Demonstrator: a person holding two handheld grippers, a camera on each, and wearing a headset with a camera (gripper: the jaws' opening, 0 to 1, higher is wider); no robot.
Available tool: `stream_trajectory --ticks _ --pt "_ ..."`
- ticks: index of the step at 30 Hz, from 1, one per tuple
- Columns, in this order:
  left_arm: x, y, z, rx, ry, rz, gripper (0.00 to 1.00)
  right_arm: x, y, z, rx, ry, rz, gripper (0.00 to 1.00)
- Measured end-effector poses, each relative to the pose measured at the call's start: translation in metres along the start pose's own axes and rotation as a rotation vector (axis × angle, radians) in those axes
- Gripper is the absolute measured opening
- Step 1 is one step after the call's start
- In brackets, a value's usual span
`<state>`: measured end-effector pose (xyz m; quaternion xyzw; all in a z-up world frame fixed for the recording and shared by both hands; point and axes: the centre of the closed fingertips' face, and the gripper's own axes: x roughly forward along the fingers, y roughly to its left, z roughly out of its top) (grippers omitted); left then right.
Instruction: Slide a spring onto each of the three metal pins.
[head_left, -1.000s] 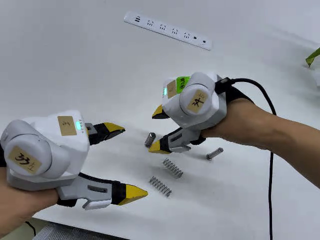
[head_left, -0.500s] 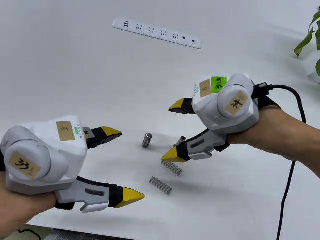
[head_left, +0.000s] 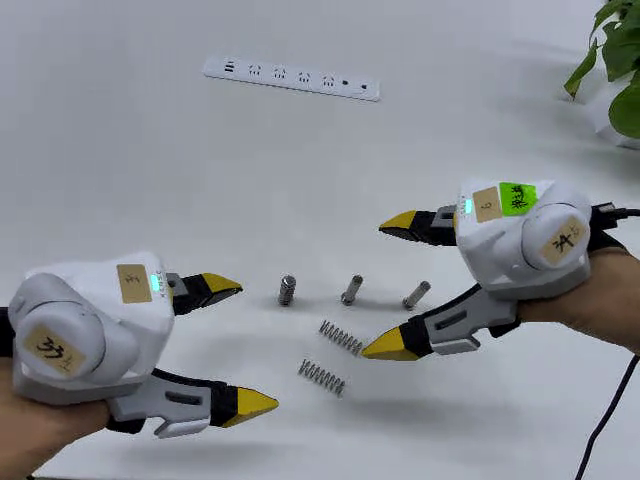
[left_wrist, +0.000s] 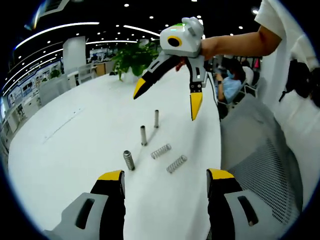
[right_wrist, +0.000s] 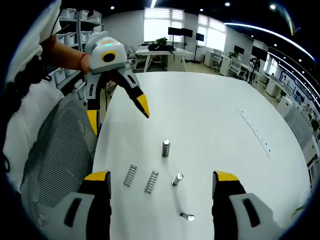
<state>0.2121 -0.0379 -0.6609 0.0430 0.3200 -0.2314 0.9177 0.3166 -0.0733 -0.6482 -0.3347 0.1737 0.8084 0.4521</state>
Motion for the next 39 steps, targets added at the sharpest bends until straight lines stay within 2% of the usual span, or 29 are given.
stream_trajectory --ticks 4,7,10,14,17,23,29,31,32,36,39 --pt "0.005 -0.006 -0.003 0.045 0.039 -0.05 0.59 -0.009 0.002 -0.012 0.015 -0.023 -0.015 0.88" --pt "0.012 -0.011 -0.009 0.115 0.097 -0.087 0.53 -0.017 0.007 -0.018 0.042 -0.056 -0.027 0.9" --pt "0.019 -0.014 -0.014 0.16 0.145 -0.111 0.48 -0.024 0.009 -0.024 0.067 -0.078 -0.04 0.91" --pt "0.032 -0.016 -0.014 0.2 0.165 -0.138 0.41 -0.033 0.013 -0.033 0.093 -0.102 -0.059 0.91" --pt "0.043 -0.018 -0.016 0.271 0.199 -0.164 0.36 -0.041 0.015 -0.043 0.109 -0.108 -0.074 0.92" --pt "0.062 -0.018 -0.02 0.329 0.252 -0.197 0.29 -0.053 0.02 -0.054 0.147 -0.134 -0.11 0.91" --pt "0.078 -0.022 -0.023 0.373 0.283 -0.231 0.26 -0.058 0.023 -0.066 0.174 -0.141 -0.129 0.92" --pt "0.084 -0.021 -0.027 0.388 0.3 -0.236 0.24 -0.06 0.022 -0.068 0.182 -0.147 -0.14 0.91" --pt "0.086 -0.02 -0.032 0.42 0.329 -0.236 0.23 -0.06 0.022 -0.069 0.189 -0.152 -0.148 0.91" --pt "0.093 -0.023 -0.036 0.447 0.344 -0.248 0.21 -0.061 0.023 -0.07 0.201 -0.162 -0.163 0.91" --pt "0.095 -0.022 -0.043 0.489 0.377 -0.257 0.19 -0.062 0.023 -0.071 0.208 -0.165 -0.172 0.9"
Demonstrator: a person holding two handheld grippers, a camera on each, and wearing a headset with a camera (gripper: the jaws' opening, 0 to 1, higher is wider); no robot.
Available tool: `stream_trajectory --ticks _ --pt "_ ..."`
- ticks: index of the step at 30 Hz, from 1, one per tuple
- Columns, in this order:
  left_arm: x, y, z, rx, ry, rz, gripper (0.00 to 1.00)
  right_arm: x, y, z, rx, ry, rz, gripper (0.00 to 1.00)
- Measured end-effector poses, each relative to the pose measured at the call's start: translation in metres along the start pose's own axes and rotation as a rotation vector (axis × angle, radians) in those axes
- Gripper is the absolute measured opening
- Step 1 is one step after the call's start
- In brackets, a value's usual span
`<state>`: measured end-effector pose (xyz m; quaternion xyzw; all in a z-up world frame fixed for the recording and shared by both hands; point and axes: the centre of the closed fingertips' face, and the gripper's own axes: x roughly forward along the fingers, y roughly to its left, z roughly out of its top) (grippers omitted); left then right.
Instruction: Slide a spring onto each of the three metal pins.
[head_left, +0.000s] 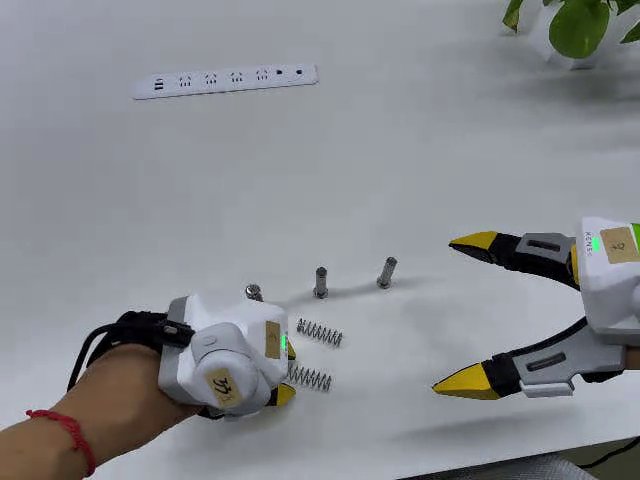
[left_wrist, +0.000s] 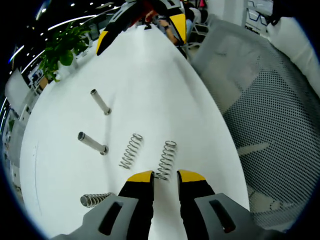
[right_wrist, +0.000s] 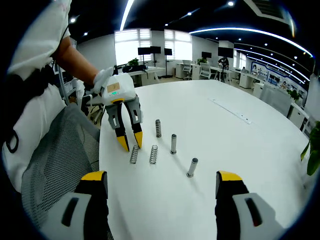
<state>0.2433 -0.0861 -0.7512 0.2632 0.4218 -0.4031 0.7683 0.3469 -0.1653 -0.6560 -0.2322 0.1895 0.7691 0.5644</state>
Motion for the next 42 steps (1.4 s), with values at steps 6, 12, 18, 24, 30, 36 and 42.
stream_trajectory --ticks 6,12,18,24,30,36,42 --pt "0.002 0.0 -0.003 0.011 0.017 -0.005 0.17 -0.005 -0.001 -0.003 0.02 -0.008 -0.019 0.9" --pt "0.002 -0.002 -0.004 0.018 0.024 -0.015 0.12 -0.008 -0.001 -0.008 0.032 -0.006 -0.03 0.9" --pt "0.002 -0.001 -0.004 0.016 0.027 -0.007 0.11 -0.008 0.001 -0.01 0.041 -0.001 -0.031 0.9" --pt "0.002 -0.002 -0.003 -0.008 0.02 -0.005 0.1 -0.007 0.002 -0.01 0.045 -0.001 -0.033 0.9" --pt "-0.003 -0.003 0.003 -0.033 -0.011 0.001 0.1 -0.004 0.005 -0.009 0.045 -0.002 -0.027 0.89" --pt "-0.014 -0.008 0.016 -0.09 -0.089 0.021 0.1 -0.002 0.01 -0.004 0.054 -0.009 -0.019 0.88" --pt "-0.035 -0.005 0.038 -0.217 -0.235 0.068 0.1 -0.003 0.014 0.016 0.11 -0.07 -0.01 0.83"
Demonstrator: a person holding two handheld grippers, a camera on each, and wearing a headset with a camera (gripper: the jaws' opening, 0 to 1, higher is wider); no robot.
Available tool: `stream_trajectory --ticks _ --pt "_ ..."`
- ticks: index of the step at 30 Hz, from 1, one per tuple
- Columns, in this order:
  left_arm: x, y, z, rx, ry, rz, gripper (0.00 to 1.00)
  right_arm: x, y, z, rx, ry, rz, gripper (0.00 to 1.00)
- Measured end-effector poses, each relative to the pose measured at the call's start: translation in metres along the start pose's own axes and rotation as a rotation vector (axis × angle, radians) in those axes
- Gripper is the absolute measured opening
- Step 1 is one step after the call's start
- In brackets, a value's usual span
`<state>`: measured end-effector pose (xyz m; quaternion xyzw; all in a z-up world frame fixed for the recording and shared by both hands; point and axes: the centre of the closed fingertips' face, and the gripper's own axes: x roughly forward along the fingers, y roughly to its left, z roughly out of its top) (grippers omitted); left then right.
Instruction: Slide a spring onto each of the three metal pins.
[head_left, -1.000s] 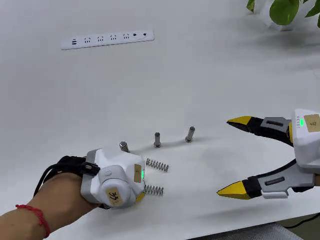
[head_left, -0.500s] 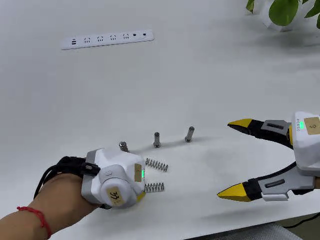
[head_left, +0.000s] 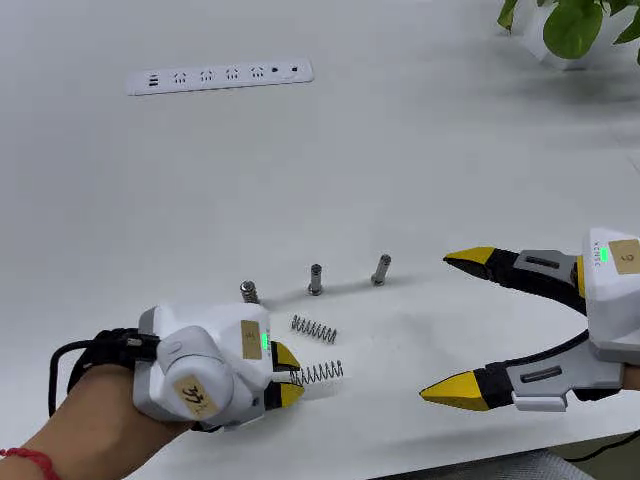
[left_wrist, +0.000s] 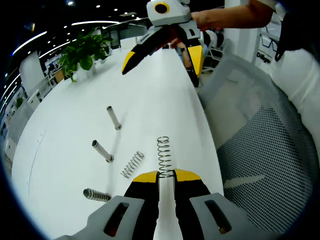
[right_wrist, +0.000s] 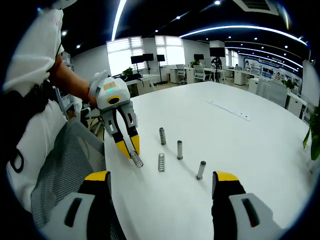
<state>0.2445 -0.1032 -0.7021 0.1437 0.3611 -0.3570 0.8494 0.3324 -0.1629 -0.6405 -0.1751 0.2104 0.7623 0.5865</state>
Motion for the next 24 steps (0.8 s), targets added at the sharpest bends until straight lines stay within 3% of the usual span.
stream_trajectory --ticks 4,8,11,14,16,19,24 --pt "-0.013 0.005 0.021 -0.088 -0.114 0.043 0.1 0.002 0.007 0.021 0.039 -0.061 0.016 0.79" --pt "-0.022 0.006 0.036 -0.109 -0.179 0.065 0.1 0.006 0.013 0.039 0.097 -0.106 0.025 0.68" --pt "-0.029 0.009 0.05 -0.137 -0.24 0.086 0.1 0.012 0.016 0.053 0.225 -0.171 0.027 0.54" --pt "-0.036 0.013 0.062 -0.176 -0.3 0.105 0.1 0.015 0.016 0.063 0.309 -0.233 0.017 0.42" --pt "-0.041 0.016 0.07 -0.192 -0.331 0.117 0.1 0.017 0.016 0.07 0.372 -0.28 0.019 0.36" --pt "-0.045 0.018 0.077 -0.205 -0.361 0.129 0.1 0.019 0.014 0.073 0.455 -0.309 0.007 0.3" --pt "-0.048 0.019 0.085 -0.219 -0.394 0.134 0.1 0.022 0.016 0.078 0.525 -0.351 0.019 0.25"
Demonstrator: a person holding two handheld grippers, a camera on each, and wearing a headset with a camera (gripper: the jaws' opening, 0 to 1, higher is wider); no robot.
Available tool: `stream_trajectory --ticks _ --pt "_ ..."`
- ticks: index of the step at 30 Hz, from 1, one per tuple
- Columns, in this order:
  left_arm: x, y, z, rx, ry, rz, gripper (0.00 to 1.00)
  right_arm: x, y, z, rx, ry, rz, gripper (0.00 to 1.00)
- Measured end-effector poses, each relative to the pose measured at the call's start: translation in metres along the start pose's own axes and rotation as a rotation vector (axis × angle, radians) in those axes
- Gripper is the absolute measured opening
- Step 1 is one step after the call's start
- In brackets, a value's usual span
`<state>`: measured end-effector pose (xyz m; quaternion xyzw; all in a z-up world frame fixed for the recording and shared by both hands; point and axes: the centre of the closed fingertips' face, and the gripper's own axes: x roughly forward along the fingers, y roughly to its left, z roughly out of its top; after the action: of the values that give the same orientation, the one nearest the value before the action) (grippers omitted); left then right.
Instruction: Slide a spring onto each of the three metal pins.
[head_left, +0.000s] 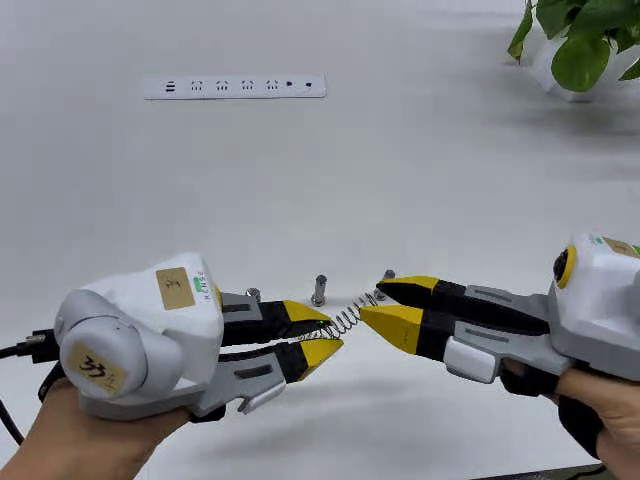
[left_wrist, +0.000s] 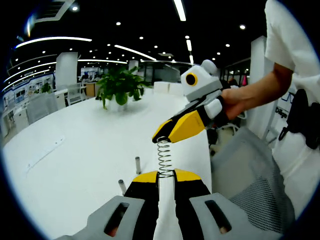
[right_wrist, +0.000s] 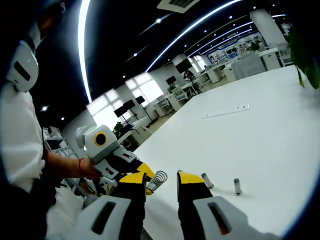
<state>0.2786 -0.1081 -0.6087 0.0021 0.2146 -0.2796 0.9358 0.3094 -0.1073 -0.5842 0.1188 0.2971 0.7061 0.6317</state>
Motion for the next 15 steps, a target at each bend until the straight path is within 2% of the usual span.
stream_trajectory --ticks 3,9,15 --pt "0.0 0.0 0.004 -0.011 -0.021 0.0 0.1 0.002 0.003 0.003 0.042 -0.019 0.013 0.21" --pt "0.0 -0.003 0.013 -0.017 -0.05 0.001 0.1 0.006 0.007 0.004 0.045 -0.022 0.018 0.13" --pt "-0.001 -0.003 0.016 -0.011 -0.061 0.005 0.1 0.007 0.012 0.007 0.024 -0.009 0.024 0.12"
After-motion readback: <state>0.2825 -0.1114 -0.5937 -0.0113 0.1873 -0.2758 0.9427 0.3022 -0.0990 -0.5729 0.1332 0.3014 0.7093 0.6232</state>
